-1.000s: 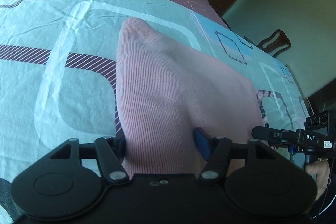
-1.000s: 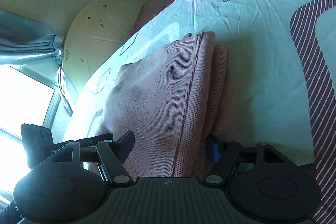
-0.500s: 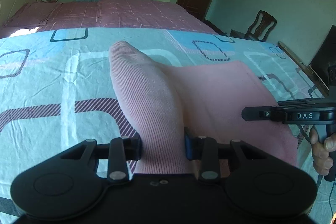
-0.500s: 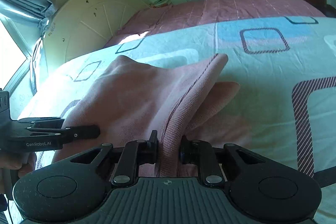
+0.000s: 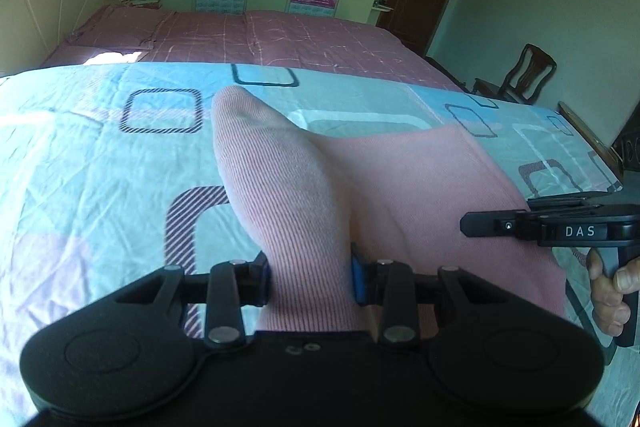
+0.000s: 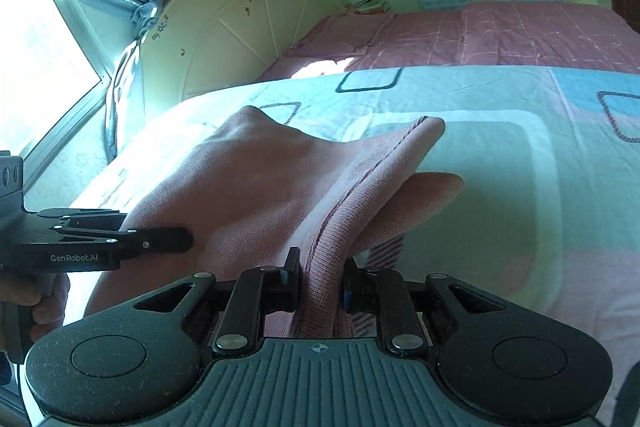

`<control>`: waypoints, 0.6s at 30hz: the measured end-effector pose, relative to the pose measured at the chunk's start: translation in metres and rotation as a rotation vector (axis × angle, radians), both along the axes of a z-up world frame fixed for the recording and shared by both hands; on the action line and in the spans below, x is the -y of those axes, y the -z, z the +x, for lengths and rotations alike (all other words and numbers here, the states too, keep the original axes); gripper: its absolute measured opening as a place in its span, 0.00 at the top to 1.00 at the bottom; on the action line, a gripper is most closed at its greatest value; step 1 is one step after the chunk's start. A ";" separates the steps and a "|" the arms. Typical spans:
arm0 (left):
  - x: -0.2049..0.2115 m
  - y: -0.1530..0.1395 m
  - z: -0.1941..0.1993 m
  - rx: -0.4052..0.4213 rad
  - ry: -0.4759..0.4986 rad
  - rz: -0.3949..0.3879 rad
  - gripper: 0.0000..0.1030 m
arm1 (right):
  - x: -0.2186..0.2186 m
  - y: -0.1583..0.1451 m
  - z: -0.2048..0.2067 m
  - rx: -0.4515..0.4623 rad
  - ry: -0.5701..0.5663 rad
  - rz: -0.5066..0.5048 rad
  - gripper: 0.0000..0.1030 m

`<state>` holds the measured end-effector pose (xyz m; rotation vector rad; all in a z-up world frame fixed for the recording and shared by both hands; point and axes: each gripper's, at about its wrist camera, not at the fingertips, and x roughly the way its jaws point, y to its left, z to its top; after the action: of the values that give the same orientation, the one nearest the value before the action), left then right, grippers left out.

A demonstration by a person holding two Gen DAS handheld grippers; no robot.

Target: Fold small clothes

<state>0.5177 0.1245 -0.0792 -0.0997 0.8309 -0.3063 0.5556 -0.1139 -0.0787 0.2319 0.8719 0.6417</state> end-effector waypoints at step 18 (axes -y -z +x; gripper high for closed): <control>-0.077 0.058 0.005 -0.086 -0.015 -0.108 0.34 | -0.034 0.074 0.005 -0.167 0.095 0.047 0.83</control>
<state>0.5223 0.2012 -0.1376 -0.2214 0.8989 -0.3351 0.5608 -0.0803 -0.1532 0.3717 1.0009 0.5607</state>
